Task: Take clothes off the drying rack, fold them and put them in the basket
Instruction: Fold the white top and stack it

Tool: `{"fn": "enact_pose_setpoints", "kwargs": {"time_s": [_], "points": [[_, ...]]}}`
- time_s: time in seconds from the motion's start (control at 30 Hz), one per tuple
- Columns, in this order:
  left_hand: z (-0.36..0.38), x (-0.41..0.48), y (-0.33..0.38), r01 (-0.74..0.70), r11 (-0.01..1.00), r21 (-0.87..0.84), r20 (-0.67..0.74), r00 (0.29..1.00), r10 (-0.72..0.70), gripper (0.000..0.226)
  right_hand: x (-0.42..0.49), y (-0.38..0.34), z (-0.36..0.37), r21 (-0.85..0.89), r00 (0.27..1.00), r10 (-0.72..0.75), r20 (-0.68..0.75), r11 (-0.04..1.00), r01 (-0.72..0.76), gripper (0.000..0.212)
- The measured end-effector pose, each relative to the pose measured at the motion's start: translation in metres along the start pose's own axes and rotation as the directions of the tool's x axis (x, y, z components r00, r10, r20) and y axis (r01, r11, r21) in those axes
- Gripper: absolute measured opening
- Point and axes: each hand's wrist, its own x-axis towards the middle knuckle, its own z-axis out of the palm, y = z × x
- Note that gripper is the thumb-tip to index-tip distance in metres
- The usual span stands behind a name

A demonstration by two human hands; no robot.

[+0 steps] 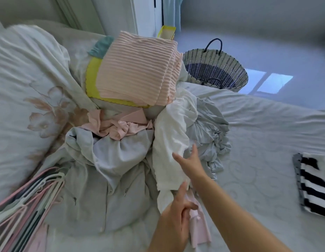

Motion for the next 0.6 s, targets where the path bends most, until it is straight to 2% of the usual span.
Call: {"fn": "enact_pose_setpoints", "kwargs": {"time_s": [0.1,0.17,0.27,0.47,0.6], "points": [[-0.004,-0.006,0.001,0.093,0.996,-0.013,-0.159,0.983,-0.094,0.068,-0.006,0.012,-0.003,-0.118,0.999,-0.009,0.037,0.993,0.014,0.084],[-0.01,-0.005,-0.012,0.191,0.981,-0.033,-0.207,0.959,-0.193,0.076,-0.01,0.019,-0.002,-0.216,0.998,-0.011,0.064,0.976,0.024,0.072],[-0.016,-0.001,-0.035,0.298,0.955,-0.002,-0.201,0.935,-0.292,0.073,-0.002,0.031,-0.002,-0.274,0.998,0.004,0.067,0.961,0.015,0.071],[-0.009,0.014,-0.068,0.415,0.908,0.062,-0.162,0.902,-0.401,0.079,0.015,0.05,-0.012,-0.294,0.998,-0.042,0.052,0.954,0.056,0.073],[0.002,0.037,-0.079,0.445,0.893,0.066,-0.116,0.892,-0.436,0.08,0.032,0.049,-0.019,-0.347,0.996,-0.081,0.049,0.933,0.093,0.058]]}}
